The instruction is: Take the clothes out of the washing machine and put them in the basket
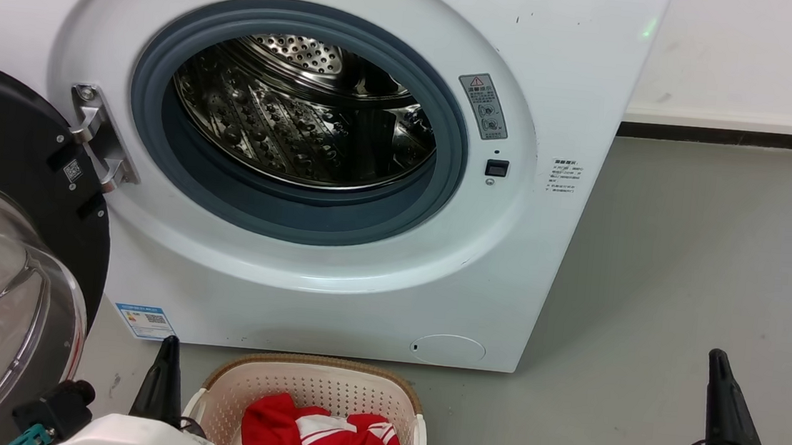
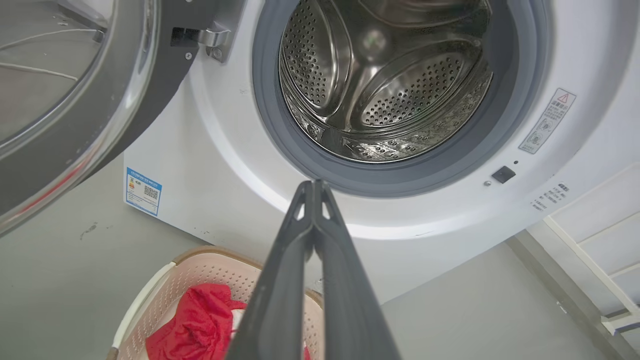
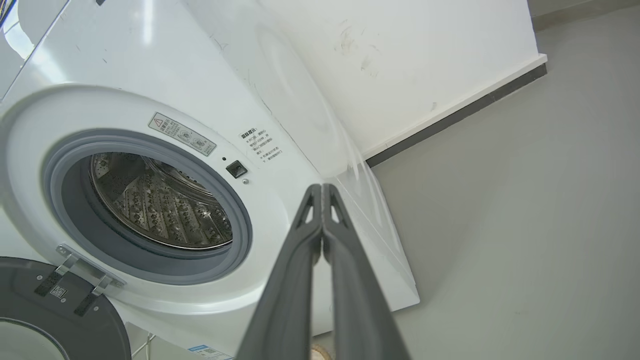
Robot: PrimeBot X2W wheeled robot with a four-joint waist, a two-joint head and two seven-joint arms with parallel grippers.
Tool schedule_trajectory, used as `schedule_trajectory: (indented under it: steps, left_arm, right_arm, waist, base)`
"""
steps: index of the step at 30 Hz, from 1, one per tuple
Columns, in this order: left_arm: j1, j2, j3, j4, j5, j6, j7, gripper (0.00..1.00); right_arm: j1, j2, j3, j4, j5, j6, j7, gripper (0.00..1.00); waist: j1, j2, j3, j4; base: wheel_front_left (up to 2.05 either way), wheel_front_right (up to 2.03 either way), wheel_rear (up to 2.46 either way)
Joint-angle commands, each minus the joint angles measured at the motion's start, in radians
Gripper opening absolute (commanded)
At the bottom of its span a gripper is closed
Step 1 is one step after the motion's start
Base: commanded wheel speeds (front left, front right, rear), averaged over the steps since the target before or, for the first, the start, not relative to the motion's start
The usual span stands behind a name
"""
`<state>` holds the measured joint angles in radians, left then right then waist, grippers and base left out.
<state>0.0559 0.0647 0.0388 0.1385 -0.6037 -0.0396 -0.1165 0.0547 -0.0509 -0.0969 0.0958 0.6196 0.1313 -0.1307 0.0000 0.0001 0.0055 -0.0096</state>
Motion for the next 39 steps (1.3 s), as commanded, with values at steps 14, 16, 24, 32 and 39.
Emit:
schedule_trajectory:
  steps: [14, 16, 24, 32, 39]
  left_arm:
    - [-0.057, 0.000, 0.021, 0.016, -0.234, -0.023, 0.052, 0.00]
    - [-0.059, -0.001, 0.022, 0.018, -0.247, -0.025, 0.055, 0.00]
    - [-0.075, -0.003, 0.029, 0.030, -0.352, -0.034, 0.080, 0.00]
    - [-0.090, -0.004, 0.037, 0.041, -0.449, -0.043, 0.103, 0.00]
    - [-0.100, -0.006, 0.043, 0.051, -0.529, -0.052, 0.121, 0.00]
  right_arm:
    - [-0.062, -0.010, 0.001, 0.025, 0.235, 0.000, 0.052, 0.00]
    - [-0.064, -0.010, 0.001, 0.027, 0.249, 0.000, 0.055, 0.00]
    - [-0.078, -0.010, 0.001, 0.044, 0.354, 0.000, 0.080, 0.00]
    - [-0.093, -0.011, 0.000, 0.059, 0.451, 0.000, 0.104, 0.00]
    - [-0.104, -0.010, -0.001, 0.072, 0.529, 0.000, 0.123, 0.00]
  waist:
    - [0.0000, -0.0001, 0.000, 0.002]
    - [0.0000, -0.0001, 0.000, 0.002]
    - [0.0000, -0.0001, -0.001, 0.002]
    - [0.0000, -0.0001, -0.001, 0.003]
    - [0.0000, -0.0001, -0.001, 0.004]
  base:
    - [0.00, 0.00, 0.00]
    - [0.00, 0.00, 0.00]
    - [0.00, 0.00, 0.00]
    - [0.00, 0.00, 0.00]
    - [0.00, 0.00, 0.00]
